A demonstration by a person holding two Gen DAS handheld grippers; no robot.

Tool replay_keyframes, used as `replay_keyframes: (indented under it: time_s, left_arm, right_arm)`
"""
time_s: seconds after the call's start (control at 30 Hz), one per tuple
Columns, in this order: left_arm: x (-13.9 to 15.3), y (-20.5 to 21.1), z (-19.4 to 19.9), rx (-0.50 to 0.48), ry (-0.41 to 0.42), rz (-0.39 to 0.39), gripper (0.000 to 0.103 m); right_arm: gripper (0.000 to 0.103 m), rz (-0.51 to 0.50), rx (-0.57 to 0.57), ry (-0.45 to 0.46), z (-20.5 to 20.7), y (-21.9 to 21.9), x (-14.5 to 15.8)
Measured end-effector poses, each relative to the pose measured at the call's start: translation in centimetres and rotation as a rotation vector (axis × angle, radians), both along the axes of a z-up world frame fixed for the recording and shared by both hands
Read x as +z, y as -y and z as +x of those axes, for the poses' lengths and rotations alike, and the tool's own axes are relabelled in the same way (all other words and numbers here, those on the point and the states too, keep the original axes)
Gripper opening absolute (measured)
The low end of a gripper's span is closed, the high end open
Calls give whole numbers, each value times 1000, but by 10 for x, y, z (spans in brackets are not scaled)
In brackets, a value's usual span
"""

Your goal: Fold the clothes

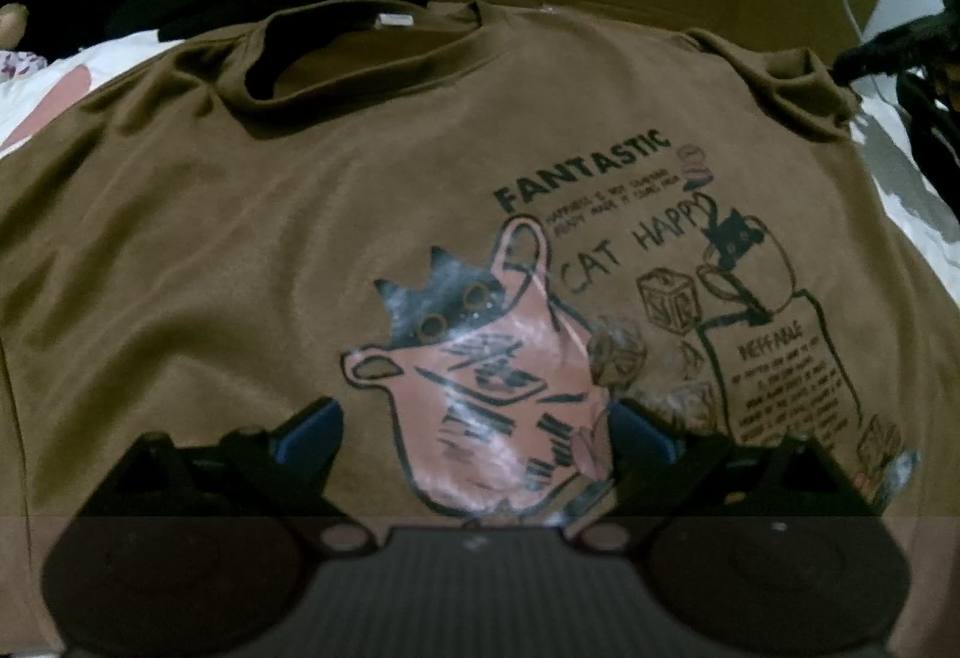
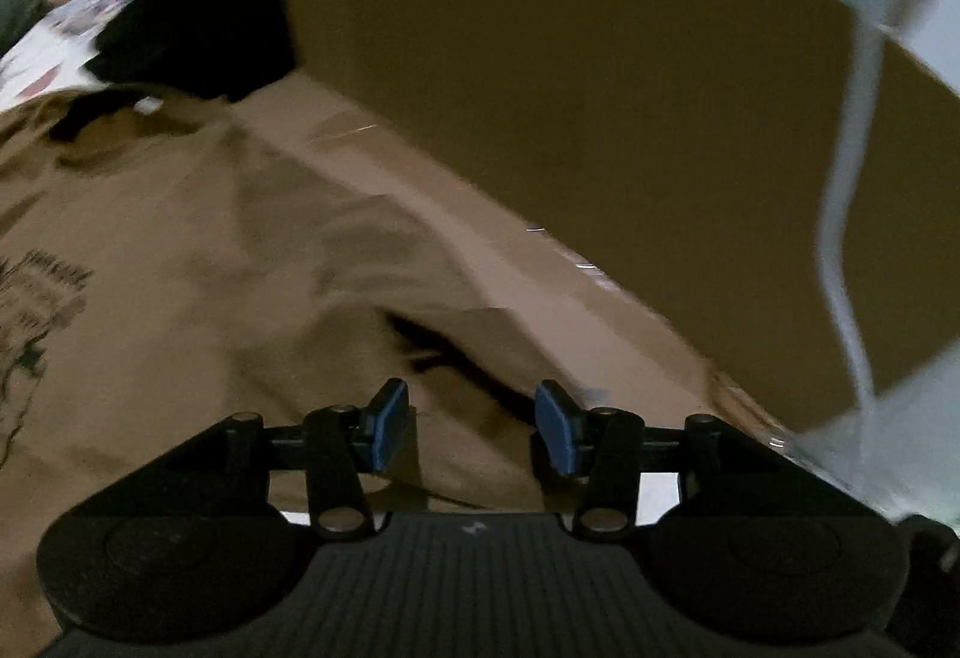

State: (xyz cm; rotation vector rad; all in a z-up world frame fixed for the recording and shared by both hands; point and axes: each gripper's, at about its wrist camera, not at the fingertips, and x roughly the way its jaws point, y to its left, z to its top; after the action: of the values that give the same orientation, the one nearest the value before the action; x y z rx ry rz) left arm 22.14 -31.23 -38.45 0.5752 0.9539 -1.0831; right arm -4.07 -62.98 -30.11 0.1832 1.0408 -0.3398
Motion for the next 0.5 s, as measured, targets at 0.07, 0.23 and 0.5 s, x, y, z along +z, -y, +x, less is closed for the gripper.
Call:
replay_keyframes:
  time_s: [0.07, 0.23, 0.5]
  left_arm:
    - [-1, -1, 0, -2, 1, 1, 98]
    - [-2, -2, 1, -6, 2, 1, 98]
    - [-3, -4, 1, -14, 8, -4, 98]
  right_arm:
    - [52, 14, 12, -28, 5, -2, -6]
    - [50, 48, 7, -82, 12, -2, -24]
    - [8, 59, 86, -94, -13, -6, -11]
